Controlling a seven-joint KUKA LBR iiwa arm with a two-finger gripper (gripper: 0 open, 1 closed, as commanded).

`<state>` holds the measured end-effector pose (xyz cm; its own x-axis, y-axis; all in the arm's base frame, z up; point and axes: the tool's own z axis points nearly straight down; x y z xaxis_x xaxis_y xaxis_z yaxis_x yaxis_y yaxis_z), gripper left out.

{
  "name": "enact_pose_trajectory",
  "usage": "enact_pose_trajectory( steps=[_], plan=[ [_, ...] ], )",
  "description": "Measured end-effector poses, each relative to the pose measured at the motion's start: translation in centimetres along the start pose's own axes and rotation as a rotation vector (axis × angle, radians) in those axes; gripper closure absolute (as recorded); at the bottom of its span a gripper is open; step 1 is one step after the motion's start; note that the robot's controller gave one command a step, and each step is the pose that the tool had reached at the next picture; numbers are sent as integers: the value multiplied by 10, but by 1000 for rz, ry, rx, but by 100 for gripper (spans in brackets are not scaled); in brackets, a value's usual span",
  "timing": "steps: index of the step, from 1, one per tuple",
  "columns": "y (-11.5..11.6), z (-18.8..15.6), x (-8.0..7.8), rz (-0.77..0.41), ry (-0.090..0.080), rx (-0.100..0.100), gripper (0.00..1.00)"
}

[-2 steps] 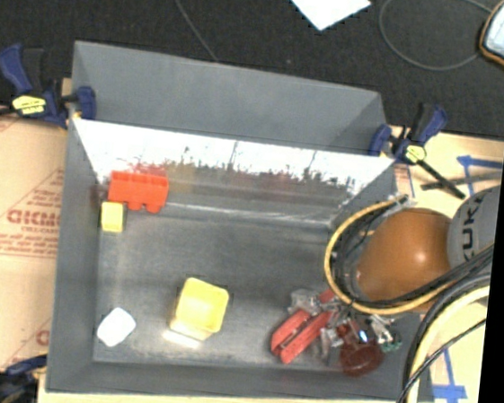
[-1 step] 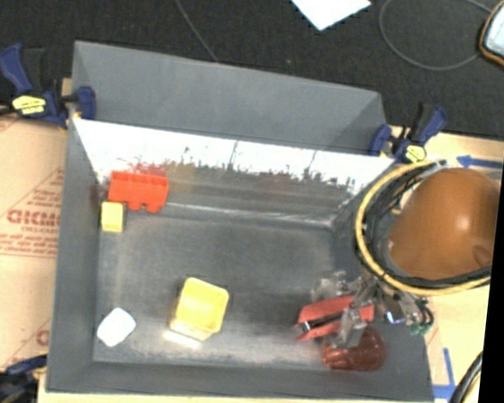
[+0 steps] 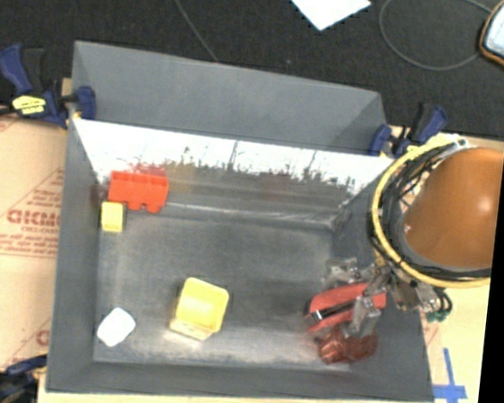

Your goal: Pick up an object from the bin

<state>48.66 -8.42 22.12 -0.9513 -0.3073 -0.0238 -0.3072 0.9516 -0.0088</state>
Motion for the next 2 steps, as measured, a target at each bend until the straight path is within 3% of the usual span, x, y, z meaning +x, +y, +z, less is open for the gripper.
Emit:
enact_pose_trajectory(
  steps=[1, 2],
  plan=[
    [8, 149, -11, -228, -14, -16, 100],
    [8, 149, -11, -228, -14, -16, 100]
  ],
)
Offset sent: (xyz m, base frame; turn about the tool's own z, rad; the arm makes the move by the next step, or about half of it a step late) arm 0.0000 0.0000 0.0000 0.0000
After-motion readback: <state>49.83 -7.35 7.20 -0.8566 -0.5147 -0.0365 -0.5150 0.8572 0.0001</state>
